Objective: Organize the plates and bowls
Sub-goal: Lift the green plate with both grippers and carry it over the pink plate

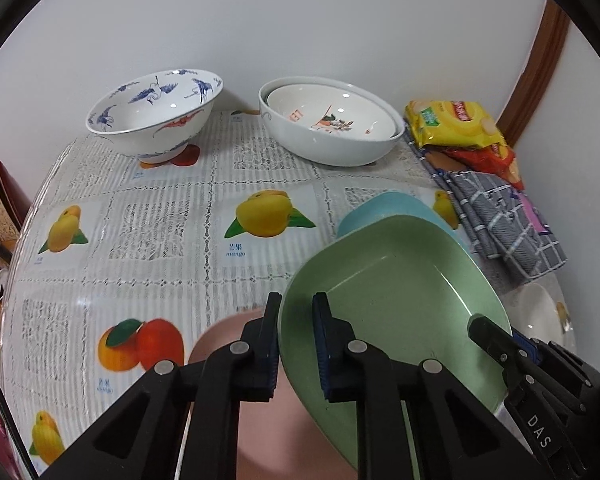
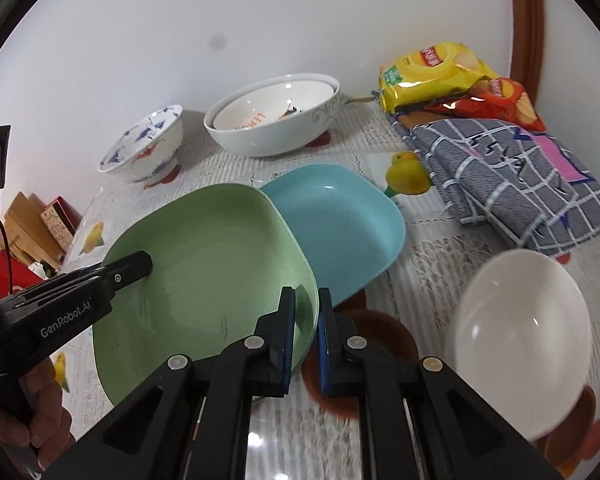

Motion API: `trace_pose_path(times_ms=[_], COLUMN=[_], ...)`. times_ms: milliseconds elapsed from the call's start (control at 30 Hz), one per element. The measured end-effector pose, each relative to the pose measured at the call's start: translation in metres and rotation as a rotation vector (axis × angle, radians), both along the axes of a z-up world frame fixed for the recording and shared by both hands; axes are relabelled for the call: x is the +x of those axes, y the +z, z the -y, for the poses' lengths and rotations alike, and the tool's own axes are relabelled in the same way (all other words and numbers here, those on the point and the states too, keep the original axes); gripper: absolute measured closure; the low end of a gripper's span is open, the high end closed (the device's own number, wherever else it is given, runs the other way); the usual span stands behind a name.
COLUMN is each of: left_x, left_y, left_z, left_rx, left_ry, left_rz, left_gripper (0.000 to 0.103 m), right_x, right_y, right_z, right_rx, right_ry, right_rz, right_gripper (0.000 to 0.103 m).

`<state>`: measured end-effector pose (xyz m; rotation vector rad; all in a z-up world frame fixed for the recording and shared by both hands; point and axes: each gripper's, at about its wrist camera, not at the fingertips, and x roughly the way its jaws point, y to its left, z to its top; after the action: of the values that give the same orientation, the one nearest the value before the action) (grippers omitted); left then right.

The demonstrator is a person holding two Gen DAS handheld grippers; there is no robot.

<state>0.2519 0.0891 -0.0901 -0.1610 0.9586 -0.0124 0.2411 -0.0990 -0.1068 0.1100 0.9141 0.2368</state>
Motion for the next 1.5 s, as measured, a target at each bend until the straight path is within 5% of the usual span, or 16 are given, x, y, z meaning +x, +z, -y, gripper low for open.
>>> trace_pose_path(times_ms=[733,1500], left_x=[-0.089,-0.105], left_y=[0.060,0.048], left_z=[0.015,0.012], left_rx=[0.015,-0.016], left_ry=[-0.041,-0.058], left_rz=[0.103,0.090], left_gripper=[0.088,0.088], right_x=[-0.104,-0.132], right_y=[0.055,0.049], right_z=[0.018,0.019], right_rx=[0.051,0.042], right_ry=[-0.069,-0.106], right_rz=[0.088,0.085], right_gripper=[0.093,0.093])
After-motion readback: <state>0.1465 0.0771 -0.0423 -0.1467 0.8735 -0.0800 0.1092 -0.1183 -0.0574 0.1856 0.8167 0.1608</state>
